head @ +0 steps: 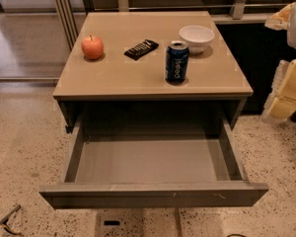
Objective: Place pepsi can into top drawer
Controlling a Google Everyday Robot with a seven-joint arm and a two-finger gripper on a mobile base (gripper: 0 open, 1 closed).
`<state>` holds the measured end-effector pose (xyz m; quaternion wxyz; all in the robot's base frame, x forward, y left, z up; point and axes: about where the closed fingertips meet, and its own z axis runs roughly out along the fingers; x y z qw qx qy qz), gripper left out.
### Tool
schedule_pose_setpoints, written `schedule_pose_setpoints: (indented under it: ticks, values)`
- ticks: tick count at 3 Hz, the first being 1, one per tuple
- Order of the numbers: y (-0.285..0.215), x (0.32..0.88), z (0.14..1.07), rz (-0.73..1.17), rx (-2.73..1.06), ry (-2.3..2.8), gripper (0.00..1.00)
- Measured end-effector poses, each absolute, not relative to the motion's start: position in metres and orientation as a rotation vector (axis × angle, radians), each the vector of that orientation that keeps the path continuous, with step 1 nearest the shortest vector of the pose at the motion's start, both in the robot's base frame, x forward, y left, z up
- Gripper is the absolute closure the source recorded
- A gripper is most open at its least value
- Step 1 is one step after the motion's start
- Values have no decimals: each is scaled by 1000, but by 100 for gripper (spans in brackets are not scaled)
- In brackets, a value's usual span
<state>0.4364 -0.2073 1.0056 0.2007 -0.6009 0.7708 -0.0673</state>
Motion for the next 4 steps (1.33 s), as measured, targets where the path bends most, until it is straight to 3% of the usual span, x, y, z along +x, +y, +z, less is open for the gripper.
schedule_pose_setpoints:
  ticks: [2, 4]
  values:
    - [-200, 459, 1011, -195, -1637, 2110, 0]
    - [-168, 554, 1016, -36, -1484, 1954, 0]
